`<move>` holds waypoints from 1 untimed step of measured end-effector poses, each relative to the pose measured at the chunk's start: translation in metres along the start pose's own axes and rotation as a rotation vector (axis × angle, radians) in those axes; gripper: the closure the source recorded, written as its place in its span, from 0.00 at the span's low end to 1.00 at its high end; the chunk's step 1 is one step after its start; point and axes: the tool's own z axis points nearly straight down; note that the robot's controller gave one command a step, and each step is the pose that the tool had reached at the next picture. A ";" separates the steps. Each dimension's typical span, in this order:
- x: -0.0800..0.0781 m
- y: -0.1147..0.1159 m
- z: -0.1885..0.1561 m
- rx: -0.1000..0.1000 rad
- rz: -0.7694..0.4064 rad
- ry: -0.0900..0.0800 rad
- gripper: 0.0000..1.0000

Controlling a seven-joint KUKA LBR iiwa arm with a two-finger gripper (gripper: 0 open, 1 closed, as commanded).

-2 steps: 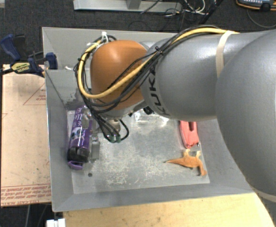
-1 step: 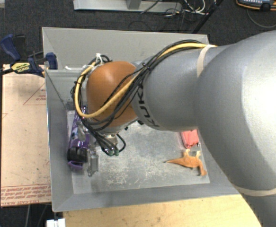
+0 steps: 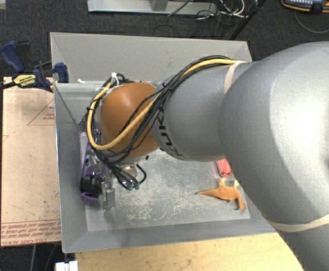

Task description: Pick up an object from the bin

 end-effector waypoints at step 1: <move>-0.007 0.005 0.007 -0.008 -0.252 -0.021 1.00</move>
Offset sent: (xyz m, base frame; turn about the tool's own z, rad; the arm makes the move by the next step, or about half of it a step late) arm 0.0000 0.0000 0.0000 0.0000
